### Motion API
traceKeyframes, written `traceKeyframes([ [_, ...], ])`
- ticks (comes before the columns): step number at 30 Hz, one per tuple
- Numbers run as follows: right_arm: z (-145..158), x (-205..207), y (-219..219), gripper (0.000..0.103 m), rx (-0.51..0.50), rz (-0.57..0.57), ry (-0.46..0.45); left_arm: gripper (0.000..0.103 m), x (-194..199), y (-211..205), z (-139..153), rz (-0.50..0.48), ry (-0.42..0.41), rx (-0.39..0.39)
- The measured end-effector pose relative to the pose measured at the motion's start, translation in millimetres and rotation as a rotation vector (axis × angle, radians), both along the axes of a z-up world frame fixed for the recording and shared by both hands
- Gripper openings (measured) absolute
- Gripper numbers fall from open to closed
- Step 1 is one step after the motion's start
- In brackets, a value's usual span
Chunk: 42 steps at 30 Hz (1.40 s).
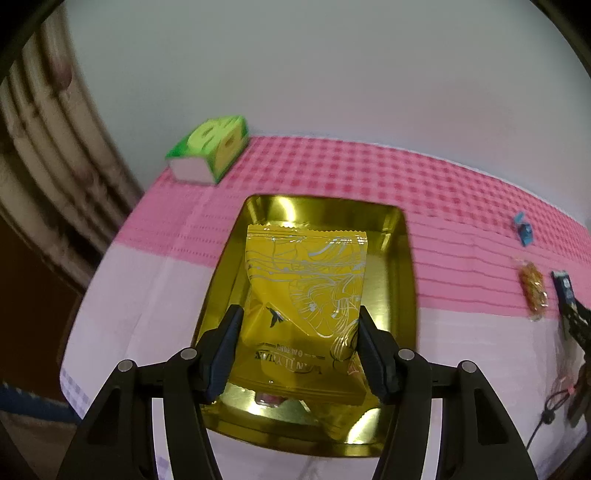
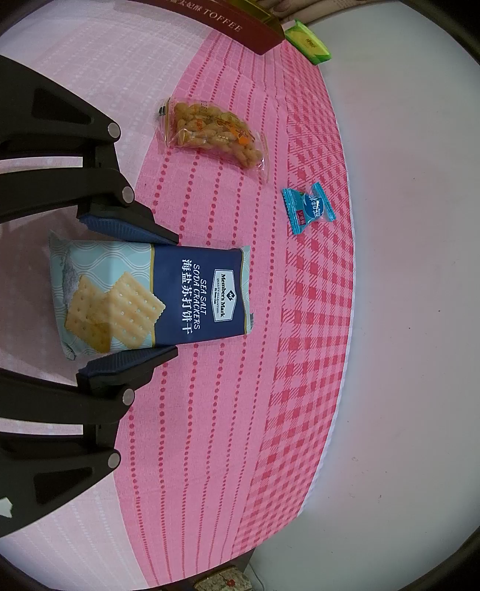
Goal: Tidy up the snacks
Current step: 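Carry the yellow foil bag over the tin and open the left gripper, then carry the blue cracker pack into the tin and open the right gripper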
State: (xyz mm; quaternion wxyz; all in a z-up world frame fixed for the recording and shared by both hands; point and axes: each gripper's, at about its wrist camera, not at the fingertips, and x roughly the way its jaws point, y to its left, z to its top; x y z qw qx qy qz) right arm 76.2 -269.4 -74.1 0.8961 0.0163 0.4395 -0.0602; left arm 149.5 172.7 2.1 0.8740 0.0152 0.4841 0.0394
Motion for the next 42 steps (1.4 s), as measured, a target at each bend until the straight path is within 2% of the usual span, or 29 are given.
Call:
traceKeyframes([
  [5, 0, 0, -1, 0.050, -0.001, -0.003, 0.001, 0.060, 12, 16, -15, 0.015, 0.021, -0.021],
  [17, 0, 0, -2, 0.051, -0.001, -0.003, 0.000, 0.061, 25, 19, -17, -0.005, 0.014, -0.022],
  [24, 0, 0, -2, 0.051, -0.001, -0.003, 0.000, 0.066, 23, 12, -13, -0.024, 0.005, 0.034],
  [33, 0, 0, -2, 0.051, -0.001, -0.002, 0.000, 0.071, 19, 14, -6, -0.022, 0.001, 0.057],
  [42, 0, 0, -2, 0.052, -0.001, -0.002, 0.000, 0.072, 0, 13, 2, -0.031, -0.024, 0.093],
])
